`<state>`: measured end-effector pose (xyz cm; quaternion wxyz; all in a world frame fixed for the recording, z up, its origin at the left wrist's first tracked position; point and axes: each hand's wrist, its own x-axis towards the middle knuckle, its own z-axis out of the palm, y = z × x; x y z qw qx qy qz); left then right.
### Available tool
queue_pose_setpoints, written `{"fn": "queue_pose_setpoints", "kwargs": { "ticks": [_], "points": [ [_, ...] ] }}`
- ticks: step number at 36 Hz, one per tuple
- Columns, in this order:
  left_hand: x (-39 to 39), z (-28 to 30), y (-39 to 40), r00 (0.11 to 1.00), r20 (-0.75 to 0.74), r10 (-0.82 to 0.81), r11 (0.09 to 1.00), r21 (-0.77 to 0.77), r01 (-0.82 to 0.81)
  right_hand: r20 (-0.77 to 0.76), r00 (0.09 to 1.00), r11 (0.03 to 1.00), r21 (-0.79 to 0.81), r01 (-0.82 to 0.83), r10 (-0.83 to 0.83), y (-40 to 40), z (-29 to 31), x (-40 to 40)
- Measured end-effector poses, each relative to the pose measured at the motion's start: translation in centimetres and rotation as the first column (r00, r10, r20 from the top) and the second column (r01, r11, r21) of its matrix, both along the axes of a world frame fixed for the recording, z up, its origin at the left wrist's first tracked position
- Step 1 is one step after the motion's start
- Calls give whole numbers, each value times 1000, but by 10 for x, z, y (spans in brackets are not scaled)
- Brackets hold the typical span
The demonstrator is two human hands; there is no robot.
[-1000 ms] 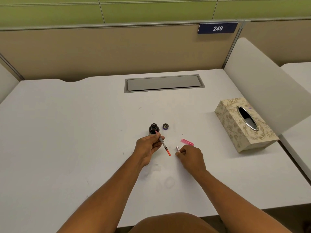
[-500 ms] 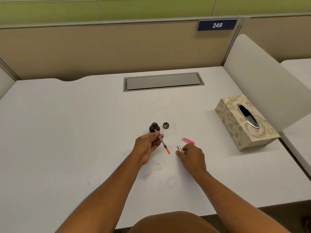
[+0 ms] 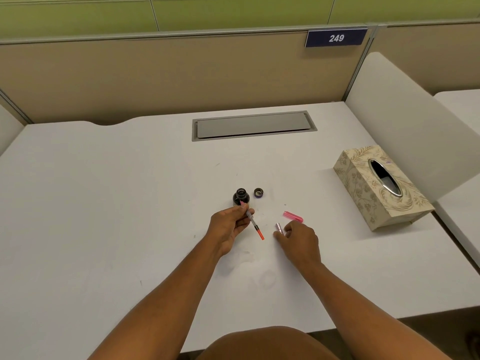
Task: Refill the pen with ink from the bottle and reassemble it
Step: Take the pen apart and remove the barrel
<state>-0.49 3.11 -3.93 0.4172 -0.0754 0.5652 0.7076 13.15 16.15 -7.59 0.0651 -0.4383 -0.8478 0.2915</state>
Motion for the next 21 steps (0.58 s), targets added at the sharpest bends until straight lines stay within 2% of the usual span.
{"fn": "queue_pose_setpoints", "kwargs": {
  "ticks": [8, 12, 14, 16, 18, 21],
  "points": [
    [-1, 4, -2, 1000, -13, 5, 1000, 3, -5, -9, 1000, 1000, 2, 9, -9, 0, 2, 1],
    [-2, 5, -4, 1000, -21, 7, 1000, 8, -7, -149, 989, 999, -49, -3, -4, -6, 15, -1],
    [-2, 5, -5, 1000, -29, -2, 1000, 6, 2, -236, 972, 990, -138, -35, 1, -10, 30, -4],
    [-3, 4, -6, 999, -31, -7, 1000, 5, 8, -270, 963, 951, -294, -98, 15, -13, 45, -7],
    [-4, 4, -6, 999, -32, -13, 1000, 10, 13, -252, 966, 883, -436, -174, 66, -16, 58, -9],
    [-7, 7, -6, 999, -40, -22, 999, 30, 23, -235, 961, 828, -503, -246, 143, -20, 68, -10]
  ]
}}
